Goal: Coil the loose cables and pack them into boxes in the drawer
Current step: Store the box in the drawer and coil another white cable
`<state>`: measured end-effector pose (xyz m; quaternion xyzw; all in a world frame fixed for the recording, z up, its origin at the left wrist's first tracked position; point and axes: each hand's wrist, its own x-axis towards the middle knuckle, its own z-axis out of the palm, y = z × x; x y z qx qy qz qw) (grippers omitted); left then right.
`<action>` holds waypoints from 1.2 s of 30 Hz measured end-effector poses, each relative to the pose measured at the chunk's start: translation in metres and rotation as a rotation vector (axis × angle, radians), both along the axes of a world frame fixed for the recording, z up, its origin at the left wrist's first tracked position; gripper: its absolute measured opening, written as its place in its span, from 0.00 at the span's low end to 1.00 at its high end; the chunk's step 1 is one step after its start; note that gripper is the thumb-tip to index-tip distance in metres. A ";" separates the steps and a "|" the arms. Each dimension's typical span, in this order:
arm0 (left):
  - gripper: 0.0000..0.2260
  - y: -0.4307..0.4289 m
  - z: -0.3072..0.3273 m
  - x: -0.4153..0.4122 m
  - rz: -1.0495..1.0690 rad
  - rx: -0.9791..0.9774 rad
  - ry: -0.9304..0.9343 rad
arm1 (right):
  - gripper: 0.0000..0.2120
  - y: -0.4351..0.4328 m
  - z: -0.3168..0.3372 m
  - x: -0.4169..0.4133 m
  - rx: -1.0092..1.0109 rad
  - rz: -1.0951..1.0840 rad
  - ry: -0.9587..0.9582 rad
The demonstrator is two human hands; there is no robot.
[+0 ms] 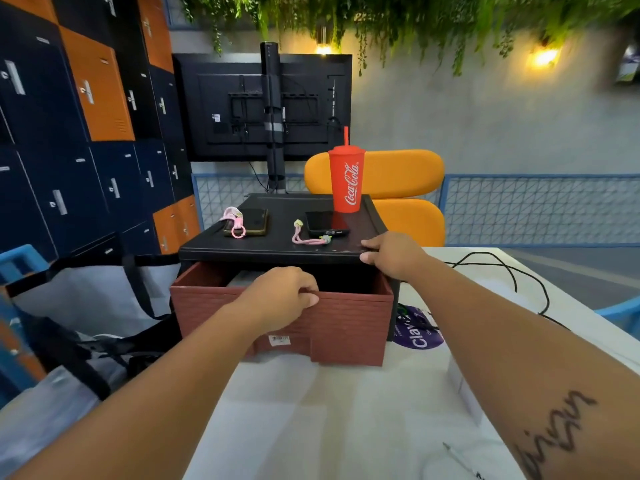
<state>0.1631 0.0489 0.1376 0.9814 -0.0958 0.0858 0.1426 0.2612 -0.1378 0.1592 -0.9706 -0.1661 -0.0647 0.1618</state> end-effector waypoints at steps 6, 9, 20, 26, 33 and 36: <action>0.05 -0.001 0.005 -0.037 -0.101 -0.004 0.038 | 0.21 0.004 0.005 0.002 -0.083 -0.024 -0.029; 0.04 -0.004 0.005 -0.061 -0.135 -0.001 0.034 | 0.21 0.006 0.005 0.003 -0.092 -0.030 -0.021; 0.03 -0.006 0.004 -0.158 -0.295 -0.065 0.170 | 0.21 0.007 0.004 -0.006 -0.128 -0.040 -0.064; 0.03 -0.006 0.004 -0.174 -0.277 -0.133 0.251 | 0.24 0.004 -0.002 -0.010 -0.073 0.004 0.012; 0.03 -0.011 0.019 -0.146 -0.243 -0.342 0.187 | 0.32 -0.044 0.033 -0.041 0.233 0.155 0.165; 0.06 -0.027 0.026 -0.128 -0.259 -0.345 0.145 | 0.36 -0.088 0.047 -0.055 0.256 0.173 0.209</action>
